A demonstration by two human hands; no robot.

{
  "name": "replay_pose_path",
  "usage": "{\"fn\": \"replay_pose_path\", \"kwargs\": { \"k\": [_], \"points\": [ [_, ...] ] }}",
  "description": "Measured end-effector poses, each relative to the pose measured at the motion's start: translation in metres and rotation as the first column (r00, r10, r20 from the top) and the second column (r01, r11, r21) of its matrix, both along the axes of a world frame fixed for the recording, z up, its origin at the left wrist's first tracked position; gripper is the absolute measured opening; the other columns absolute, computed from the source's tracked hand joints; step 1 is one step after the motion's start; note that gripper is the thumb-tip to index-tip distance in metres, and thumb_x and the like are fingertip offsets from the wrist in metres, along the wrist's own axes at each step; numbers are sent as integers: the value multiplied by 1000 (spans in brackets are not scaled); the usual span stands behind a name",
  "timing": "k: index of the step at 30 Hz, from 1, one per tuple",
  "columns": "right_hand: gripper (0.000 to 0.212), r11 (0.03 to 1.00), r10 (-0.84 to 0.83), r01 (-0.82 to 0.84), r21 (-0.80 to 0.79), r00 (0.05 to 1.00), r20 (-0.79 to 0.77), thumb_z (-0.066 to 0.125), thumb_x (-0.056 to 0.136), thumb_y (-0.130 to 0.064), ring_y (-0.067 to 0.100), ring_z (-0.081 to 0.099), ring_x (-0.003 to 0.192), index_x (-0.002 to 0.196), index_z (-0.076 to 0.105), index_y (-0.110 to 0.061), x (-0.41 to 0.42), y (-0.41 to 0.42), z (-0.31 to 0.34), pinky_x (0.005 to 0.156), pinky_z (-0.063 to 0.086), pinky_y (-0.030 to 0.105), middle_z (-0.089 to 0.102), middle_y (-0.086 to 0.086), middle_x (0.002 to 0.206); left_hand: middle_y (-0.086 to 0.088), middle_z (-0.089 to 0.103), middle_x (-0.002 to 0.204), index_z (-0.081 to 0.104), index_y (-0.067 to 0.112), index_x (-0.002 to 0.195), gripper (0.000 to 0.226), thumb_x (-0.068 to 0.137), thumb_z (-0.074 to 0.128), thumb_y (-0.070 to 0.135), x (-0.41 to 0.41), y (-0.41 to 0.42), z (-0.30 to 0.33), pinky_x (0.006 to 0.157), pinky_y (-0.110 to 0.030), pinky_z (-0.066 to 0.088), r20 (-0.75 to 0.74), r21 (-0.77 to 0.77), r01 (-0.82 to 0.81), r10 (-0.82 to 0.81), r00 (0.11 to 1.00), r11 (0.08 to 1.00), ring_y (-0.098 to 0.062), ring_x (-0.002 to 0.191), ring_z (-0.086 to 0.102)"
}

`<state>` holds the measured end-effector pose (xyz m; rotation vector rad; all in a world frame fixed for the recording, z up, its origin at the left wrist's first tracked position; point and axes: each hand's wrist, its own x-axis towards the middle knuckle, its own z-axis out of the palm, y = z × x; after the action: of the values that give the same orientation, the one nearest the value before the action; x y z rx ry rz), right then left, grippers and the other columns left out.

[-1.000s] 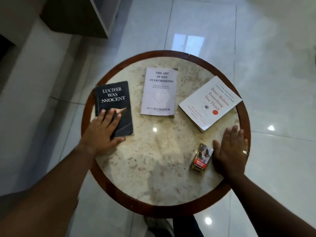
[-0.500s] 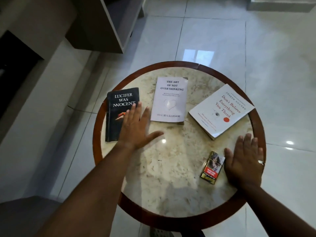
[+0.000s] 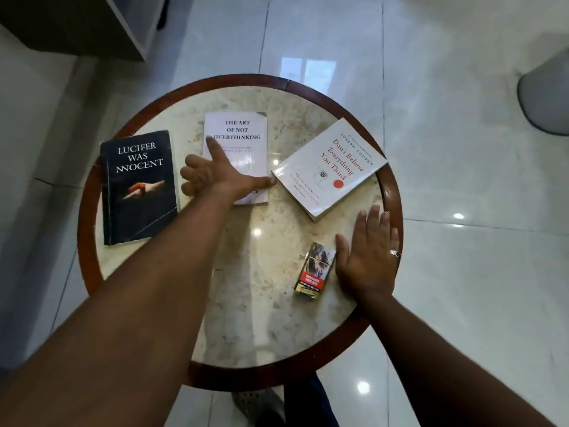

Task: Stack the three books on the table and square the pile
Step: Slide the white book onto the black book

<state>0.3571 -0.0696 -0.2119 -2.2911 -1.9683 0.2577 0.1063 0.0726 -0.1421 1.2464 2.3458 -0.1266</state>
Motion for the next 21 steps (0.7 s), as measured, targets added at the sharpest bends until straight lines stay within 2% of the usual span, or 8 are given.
{"fn": "replay_pose_path", "kwargs": {
  "k": [2,8,13,17,21],
  "points": [
    [71,1000,-4,4,9,1000,4,28,99,-51,34,12,152,154,26,-6,0,0,0,122,1,45,16,16,165,-22,25,132,-10,32,150,152,34,74,85,4,-5,0,90,-48,36,-9,7,-22,22,1000,1000,-38,110,36],
    [71,1000,-6,6,-1,1000,6,25,99,-52,31,8,153,155,23,-8,-2,0,3,122,-2,43,13,14,166,-23,27,131,-2,34,150,134,48,71,80,18,-12,3,91,-47,35,-54,37,71,-69,996,997,-39,109,37],
    [73,1000,-6,6,-16,1000,6,22,99,-54,30,5,154,156,21,-9,-1,-2,3,123,1,46,10,13,166,-22,21,135,-14,41,149,133,53,70,80,1,-21,15,94,-48,37,-48,72,95,-92,995,993,-39,112,36],
    [72,1000,-8,8,-13,1000,-2,26,99,-52,33,10,153,154,25,-6,-3,-3,7,122,8,51,15,16,165,-23,12,145,-20,45,145,130,56,67,81,-53,-32,36,103,-55,33,13,115,-26,25,1000,993,-44,123,31],
    [72,1000,-3,3,-17,1000,-3,27,99,-52,35,11,152,153,26,-5,-4,-2,9,122,10,53,17,18,164,-20,17,145,-19,43,148,134,52,64,87,-124,-57,42,106,-51,30,34,60,-192,190,981,980,-42,127,30]
  ]
}}
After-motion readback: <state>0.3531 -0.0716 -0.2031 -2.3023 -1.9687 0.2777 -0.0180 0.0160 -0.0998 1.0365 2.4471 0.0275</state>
